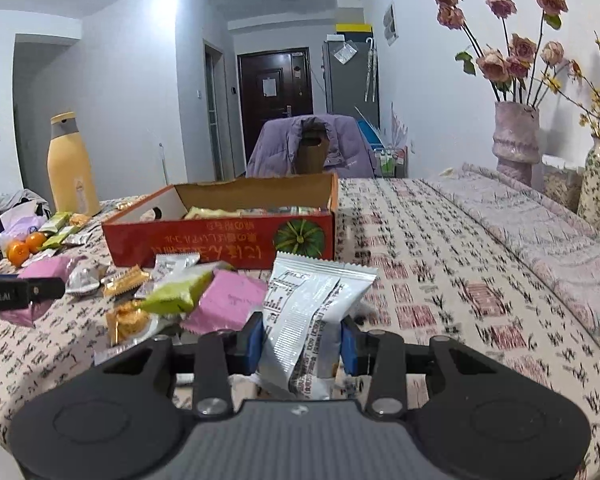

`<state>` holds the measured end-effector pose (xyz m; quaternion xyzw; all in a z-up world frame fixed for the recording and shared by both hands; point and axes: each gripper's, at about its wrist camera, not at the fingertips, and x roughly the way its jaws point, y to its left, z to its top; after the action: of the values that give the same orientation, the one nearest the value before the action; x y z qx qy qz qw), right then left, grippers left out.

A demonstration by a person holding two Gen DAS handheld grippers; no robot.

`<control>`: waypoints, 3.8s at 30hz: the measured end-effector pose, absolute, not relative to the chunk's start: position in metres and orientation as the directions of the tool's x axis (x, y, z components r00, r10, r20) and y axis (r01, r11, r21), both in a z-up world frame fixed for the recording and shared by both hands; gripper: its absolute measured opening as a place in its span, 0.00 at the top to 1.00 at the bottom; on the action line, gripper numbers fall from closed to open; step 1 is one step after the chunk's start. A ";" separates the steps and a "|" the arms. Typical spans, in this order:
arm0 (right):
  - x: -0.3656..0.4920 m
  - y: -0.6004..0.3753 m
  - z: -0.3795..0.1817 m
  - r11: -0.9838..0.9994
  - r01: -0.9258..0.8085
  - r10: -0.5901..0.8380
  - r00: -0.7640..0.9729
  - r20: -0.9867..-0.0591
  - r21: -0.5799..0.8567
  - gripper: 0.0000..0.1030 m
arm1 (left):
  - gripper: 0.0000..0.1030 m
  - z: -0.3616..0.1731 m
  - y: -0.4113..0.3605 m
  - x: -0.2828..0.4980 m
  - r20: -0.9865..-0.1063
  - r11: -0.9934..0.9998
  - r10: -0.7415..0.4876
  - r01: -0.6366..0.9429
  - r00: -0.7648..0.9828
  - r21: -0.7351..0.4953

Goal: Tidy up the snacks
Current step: 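Carry the pink packet and white packet over the box with both tools, then release the pink packet and white packet into the box, then withdraw both tools from the box back to the snack pile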

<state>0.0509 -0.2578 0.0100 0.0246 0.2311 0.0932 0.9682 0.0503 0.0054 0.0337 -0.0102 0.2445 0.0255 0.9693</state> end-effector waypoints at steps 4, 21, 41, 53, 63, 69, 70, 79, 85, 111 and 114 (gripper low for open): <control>0.065 -0.254 0.020 0.980 -0.181 0.200 0.885 -0.420 0.086 0.64 | 0.39 0.048 0.004 0.062 -0.439 0.999 0.036 -0.047 0.898 -0.014; 0.156 -0.228 0.070 0.971 -0.233 0.237 0.920 -0.313 0.052 0.64 | 0.39 0.088 -0.001 0.143 -0.351 0.999 0.039 -0.043 0.936 -0.003; 0.264 -0.201 0.053 0.972 -0.227 0.235 0.900 -0.366 0.066 0.64 | 0.39 0.081 -0.007 0.240 -0.332 0.995 0.085 -0.096 0.939 -0.015; 0.283 -0.206 0.015 0.969 -0.230 0.243 0.855 -0.458 0.086 0.63 | 0.39 0.033 -0.001 0.266 -0.411 0.997 0.071 -0.075 0.909 0.007; 0.280 -0.212 0.016 0.969 -0.224 0.248 0.864 -0.438 0.107 0.07 | 0.04 0.035 0.007 0.258 -0.364 0.996 0.057 -0.078 0.930 -0.042; 0.277 -0.213 0.017 0.970 -0.219 0.243 0.875 -0.419 0.107 0.00 | 0.00 0.038 0.008 0.257 -0.339 0.993 0.084 -0.106 0.937 -0.048; 0.277 -0.213 0.017 0.970 -0.217 0.241 0.875 -0.420 0.106 0.00 | 0.00 0.038 0.009 0.258 -0.340 0.993 0.081 -0.104 0.937 -0.049; 0.274 -0.210 0.025 0.973 -0.217 0.230 0.881 -0.413 0.079 0.00 | 0.00 0.045 0.009 0.254 -0.322 0.992 0.076 -0.103 0.944 -0.066; 0.265 -0.206 0.040 0.978 -0.207 0.205 0.891 -0.404 0.041 0.00 | 0.00 0.067 0.008 0.244 -0.307 0.991 0.062 -0.094 0.950 -0.091; 0.162 -0.231 0.053 0.980 -0.200 0.185 0.895 -0.407 0.005 0.00 | 0.00 0.077 0.016 0.149 -0.302 0.993 0.069 -0.094 0.951 -0.069; 0.150 -0.233 0.048 0.978 -0.208 0.189 0.889 -0.417 0.001 0.00 | 0.00 0.072 0.018 0.140 -0.314 0.994 0.063 -0.087 0.947 -0.064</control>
<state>0.1496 -0.2327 0.0484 -0.0217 0.2121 0.1021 0.9717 0.1395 0.0175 0.0720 -0.0384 0.1579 0.0379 0.9860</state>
